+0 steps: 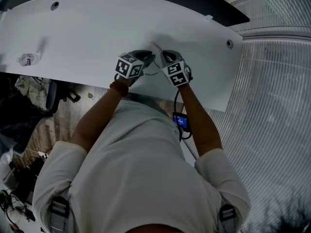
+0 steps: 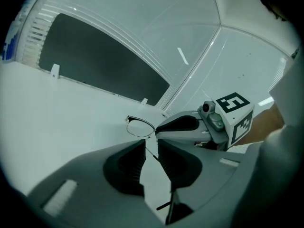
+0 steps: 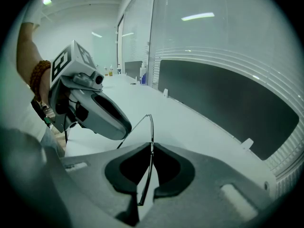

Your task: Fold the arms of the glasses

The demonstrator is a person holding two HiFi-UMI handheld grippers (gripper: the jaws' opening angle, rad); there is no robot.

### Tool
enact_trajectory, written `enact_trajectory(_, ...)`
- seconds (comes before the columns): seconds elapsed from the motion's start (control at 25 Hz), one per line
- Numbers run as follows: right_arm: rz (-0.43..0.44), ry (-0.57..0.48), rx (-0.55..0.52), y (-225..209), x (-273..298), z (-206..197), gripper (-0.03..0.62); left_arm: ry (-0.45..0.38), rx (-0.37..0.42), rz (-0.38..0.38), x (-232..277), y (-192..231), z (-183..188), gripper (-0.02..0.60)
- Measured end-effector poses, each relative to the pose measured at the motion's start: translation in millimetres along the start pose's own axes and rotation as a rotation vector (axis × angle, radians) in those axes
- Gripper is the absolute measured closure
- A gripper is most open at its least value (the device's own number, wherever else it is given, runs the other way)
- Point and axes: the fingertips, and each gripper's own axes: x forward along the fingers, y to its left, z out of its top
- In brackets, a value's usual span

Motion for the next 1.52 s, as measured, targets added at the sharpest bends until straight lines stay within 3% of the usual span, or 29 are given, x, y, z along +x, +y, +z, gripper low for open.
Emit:
enact_trajectory(0.52, 0.04, -0.017, 0.086, 13, -1, -2, 0.576, 0.001, -0.004, -0.032, 7, -10, 4, 0.5)
enact_trajectory(0.84, 0.02, -0.005, 0.116, 8, 0, -9, 0.576, 0.003, -0.006, -0.038, -9, -15, -3, 0.497)
enact_trajectory(1.16, -0.016, -0.01, 0.141, -15, 0, -6, 0.576, 0.104, -0.06, -0.134, -39, -57, -56, 0.497)
enact_trajectory(1.52, -0.042, -0.045, 0.147, -29, 1, 3, 0.576, 0.229, -0.073, -0.117, -16, -53, -111, 0.489)
